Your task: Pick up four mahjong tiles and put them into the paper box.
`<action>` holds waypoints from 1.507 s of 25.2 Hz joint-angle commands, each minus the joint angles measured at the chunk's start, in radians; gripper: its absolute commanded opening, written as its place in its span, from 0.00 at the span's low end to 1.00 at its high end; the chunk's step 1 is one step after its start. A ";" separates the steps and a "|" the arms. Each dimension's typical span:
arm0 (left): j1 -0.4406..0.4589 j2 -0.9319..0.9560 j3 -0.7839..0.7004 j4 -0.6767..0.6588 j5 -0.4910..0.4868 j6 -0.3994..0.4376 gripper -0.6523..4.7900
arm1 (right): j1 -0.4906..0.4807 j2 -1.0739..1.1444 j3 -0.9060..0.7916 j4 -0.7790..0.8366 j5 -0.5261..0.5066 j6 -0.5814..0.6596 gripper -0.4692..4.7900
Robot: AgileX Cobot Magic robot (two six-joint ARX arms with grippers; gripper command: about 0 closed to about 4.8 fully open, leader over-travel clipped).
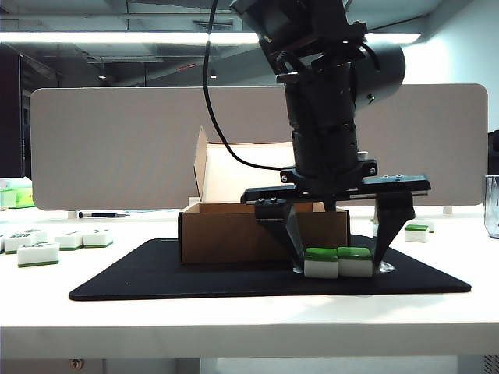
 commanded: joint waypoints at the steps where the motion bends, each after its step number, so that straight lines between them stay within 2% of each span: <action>1: 0.003 0.002 0.003 0.000 -0.021 0.017 0.71 | 0.000 -0.001 0.003 0.013 -0.002 -0.003 0.09; 2: 0.003 0.002 0.003 0.000 -0.020 0.026 0.55 | 0.000 -0.001 0.003 0.013 -0.002 -0.003 0.09; 4: 0.003 0.002 0.003 0.000 -0.017 0.043 0.50 | 0.000 -0.001 0.003 0.013 -0.002 -0.003 0.09; 9: 0.002 -0.020 0.004 0.001 0.019 0.115 0.50 | 0.000 -0.001 0.003 0.013 -0.002 -0.003 0.09; 14: 0.002 -0.094 0.004 0.007 0.076 0.119 0.50 | 0.000 -0.001 0.003 0.013 -0.002 -0.003 0.09; 15: 0.002 -0.117 0.004 0.007 0.085 0.141 0.50 | 0.000 -0.001 0.003 0.013 -0.002 -0.003 0.09; 18: 0.005 -0.172 0.004 0.015 0.067 0.214 0.50 | 0.000 -0.001 0.003 0.012 -0.002 -0.003 0.09; 20: 0.019 -0.197 0.004 0.030 0.003 0.258 0.50 | 0.000 -0.001 0.003 0.012 -0.002 -0.003 0.09; 22: 0.048 -0.205 0.004 0.037 -0.024 0.274 0.50 | 0.000 -0.001 0.003 0.011 -0.002 -0.003 0.09; 28: 0.170 -0.204 0.003 0.045 -0.024 0.274 0.51 | 0.000 -0.001 0.003 -0.017 -0.002 -0.003 0.09; 34: 0.274 -0.190 0.001 0.019 0.032 0.275 0.51 | 0.000 -0.001 0.003 -0.017 -0.001 -0.003 0.09; 38: 0.285 -0.144 0.001 -0.012 0.043 0.361 0.51 | 0.000 -0.001 0.003 -0.017 0.002 -0.003 0.09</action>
